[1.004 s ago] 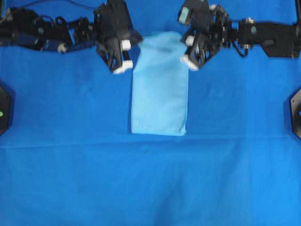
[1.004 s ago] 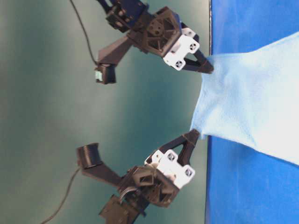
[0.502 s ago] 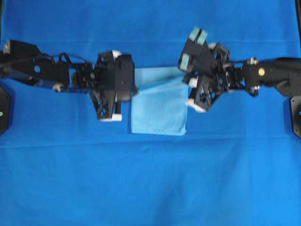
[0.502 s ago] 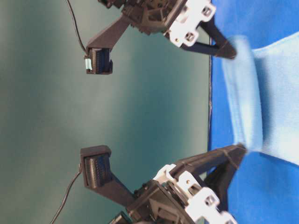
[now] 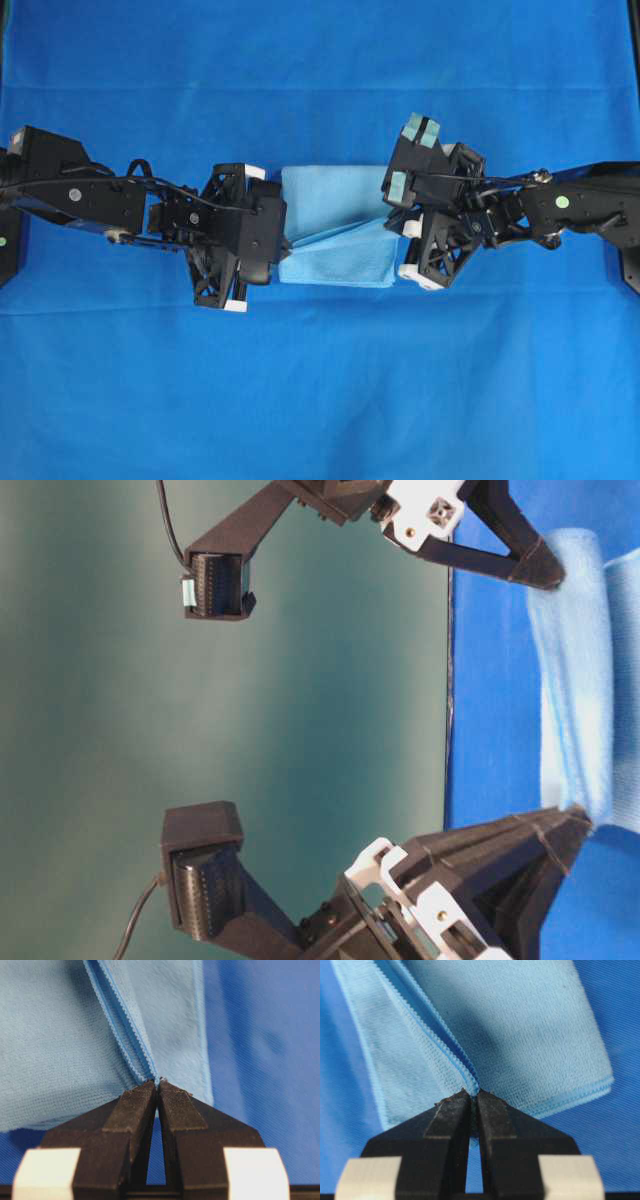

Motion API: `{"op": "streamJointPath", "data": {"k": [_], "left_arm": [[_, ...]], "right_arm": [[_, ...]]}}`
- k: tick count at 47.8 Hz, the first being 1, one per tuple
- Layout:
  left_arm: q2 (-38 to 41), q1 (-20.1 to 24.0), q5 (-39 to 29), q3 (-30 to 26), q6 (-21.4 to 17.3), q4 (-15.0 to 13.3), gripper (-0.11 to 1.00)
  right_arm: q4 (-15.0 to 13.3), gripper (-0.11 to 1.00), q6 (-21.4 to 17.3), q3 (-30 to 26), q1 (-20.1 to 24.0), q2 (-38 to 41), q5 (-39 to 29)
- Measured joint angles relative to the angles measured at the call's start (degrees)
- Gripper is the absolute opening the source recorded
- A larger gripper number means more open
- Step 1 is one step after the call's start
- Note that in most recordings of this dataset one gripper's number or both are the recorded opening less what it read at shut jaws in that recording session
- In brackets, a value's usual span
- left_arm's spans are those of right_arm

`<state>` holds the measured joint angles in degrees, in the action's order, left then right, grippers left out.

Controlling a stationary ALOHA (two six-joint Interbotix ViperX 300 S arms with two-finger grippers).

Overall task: Fold the light blue towel.
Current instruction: 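Pull the top corners down onto the bottom edge of the towel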

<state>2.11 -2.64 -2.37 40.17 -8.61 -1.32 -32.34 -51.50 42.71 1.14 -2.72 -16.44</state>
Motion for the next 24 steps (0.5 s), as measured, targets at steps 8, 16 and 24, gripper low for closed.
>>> {"op": "streamJointPath", "data": {"k": [8, 16, 24], "left_arm": [[0.09, 0.00, -0.88, -0.09, 0.00, 0.00, 0.02], [0.09, 0.00, -0.62, -0.09, 0.00, 0.00, 0.02], [0.35, 0.00, 0.62, -0.09, 0.00, 0.00, 0.14]], "right_arm": [[0.09, 0.04, -0.09, -0.09, 0.18, 1.05, 2.02], [0.00, 0.05, -0.18, -0.26, 0.18, 2.11, 2.46], [0.09, 0.08, -0.18, -0.35, 0.09, 2.64, 2.46]]}}
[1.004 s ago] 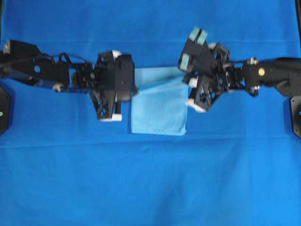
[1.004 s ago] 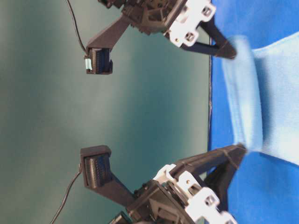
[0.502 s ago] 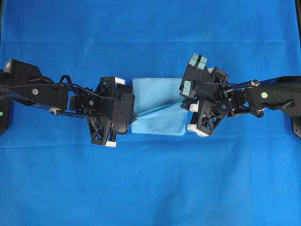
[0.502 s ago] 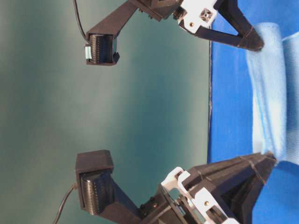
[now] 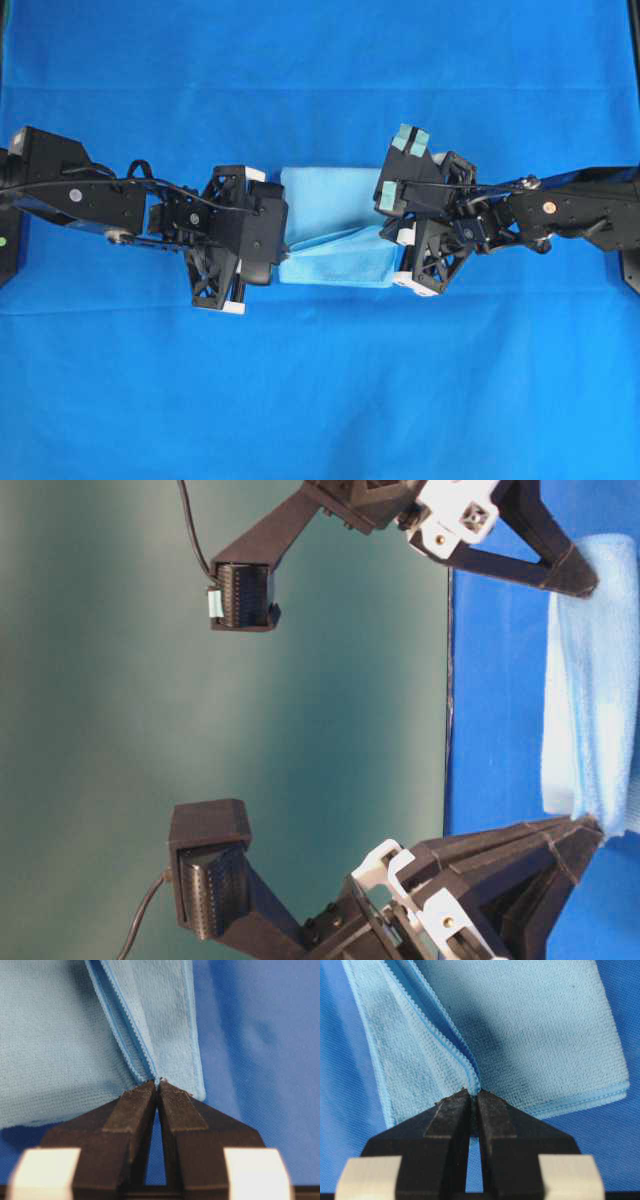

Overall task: Fold the light blue towel.
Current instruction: 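Pull the top corners down onto the bottom edge of the towel, then release the corners and retract both grippers outward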

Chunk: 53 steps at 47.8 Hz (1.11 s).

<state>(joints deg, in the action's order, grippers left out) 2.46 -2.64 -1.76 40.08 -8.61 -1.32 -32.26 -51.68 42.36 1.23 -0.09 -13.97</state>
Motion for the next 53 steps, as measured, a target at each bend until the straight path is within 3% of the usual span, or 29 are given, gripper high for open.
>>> {"op": "streamJointPath", "data": {"k": [8, 11, 29, 42, 53], "left_arm": [[0.00, -0.26, 0.88, 0.00, -0.35, 0.00, 0.59], [0.00, -0.35, 0.97, 0.00, -0.97, 0.00, 0.72], [-3.25, -0.35, 0.09, 0.09, -2.29, 0.00, 0.69], [-14.68, -0.35, -0.62, 3.96, -2.37, 0.00, 0.68], [-27.95, -0.35, -0.26, 9.58, -2.20, 0.09, 0.68]], "right_arm": [[0.00, 0.55, 0.09, -0.79, 0.09, 0.35, 1.49], [-0.09, 0.66, 0.18, -1.14, 0.09, 0.44, 2.37], [0.53, 0.63, 0.00, -3.16, 1.76, -1.67, 0.70], [0.09, 0.63, 0.53, -4.04, 4.48, -12.83, -9.05], [-4.13, 0.62, 1.23, 0.35, 4.31, -25.58, -13.18]]}}
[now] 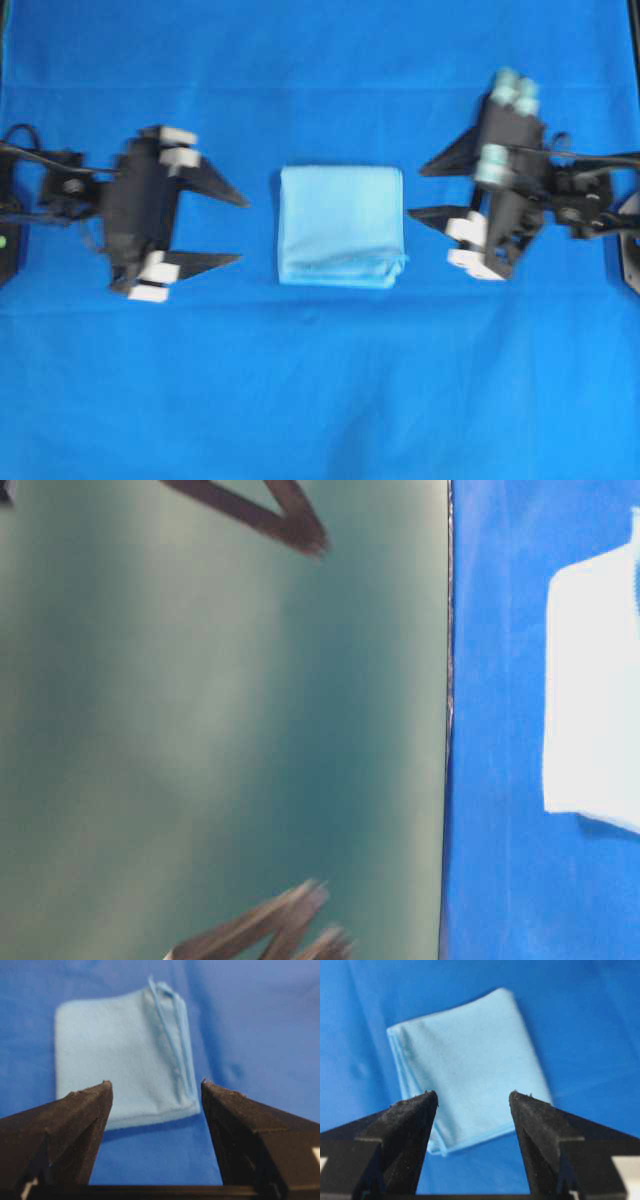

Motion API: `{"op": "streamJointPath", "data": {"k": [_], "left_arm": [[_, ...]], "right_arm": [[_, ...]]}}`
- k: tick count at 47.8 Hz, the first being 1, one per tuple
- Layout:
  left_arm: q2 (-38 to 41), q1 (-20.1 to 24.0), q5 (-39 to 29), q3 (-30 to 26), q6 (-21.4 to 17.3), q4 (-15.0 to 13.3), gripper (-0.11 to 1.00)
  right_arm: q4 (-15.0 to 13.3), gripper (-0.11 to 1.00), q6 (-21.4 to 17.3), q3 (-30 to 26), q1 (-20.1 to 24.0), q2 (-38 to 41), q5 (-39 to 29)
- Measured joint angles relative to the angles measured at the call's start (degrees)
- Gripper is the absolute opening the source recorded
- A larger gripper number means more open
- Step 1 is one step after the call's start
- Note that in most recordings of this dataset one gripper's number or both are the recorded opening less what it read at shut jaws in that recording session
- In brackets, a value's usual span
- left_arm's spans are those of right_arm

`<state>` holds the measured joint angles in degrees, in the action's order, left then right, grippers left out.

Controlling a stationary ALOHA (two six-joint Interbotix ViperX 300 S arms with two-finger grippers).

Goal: Fold the light blue towel.

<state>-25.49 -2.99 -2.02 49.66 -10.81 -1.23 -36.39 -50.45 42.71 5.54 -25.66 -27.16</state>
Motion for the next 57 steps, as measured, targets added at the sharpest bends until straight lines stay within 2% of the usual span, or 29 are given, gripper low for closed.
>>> {"op": "streamJointPath", "data": {"k": [19, 26, 33, 42, 49, 57], "left_arm": [[-23.03, 2.02, 1.49, 11.34, 1.23, -0.09, 0.68], [-29.27, 4.22, 1.49, 15.91, 2.90, -0.09, 0.68], [-35.42, 5.45, 1.76, 21.45, 6.24, -0.09, 0.68], [-40.43, 5.54, 1.85, 26.02, 8.88, 0.00, 0.68], [-41.57, 5.54, 1.76, 27.33, 9.49, -0.09, 0.68], [-41.57, 5.54, 1.85, 27.42, 9.67, -0.09, 0.68]], "right_arm": [[-5.36, 0.62, 0.18, 11.69, 0.00, -23.38, -0.18], [-5.89, 0.62, 0.09, 17.40, 0.09, -30.94, 0.62], [-5.98, 0.62, -0.18, 23.73, -0.26, -36.47, 4.39], [-5.98, 0.62, -0.62, 28.83, -3.52, -39.20, 9.14], [-6.06, 0.62, -0.62, 29.71, -6.33, -38.85, 10.90], [-5.98, 0.62, -0.62, 29.97, -6.59, -38.14, 11.78]]}}
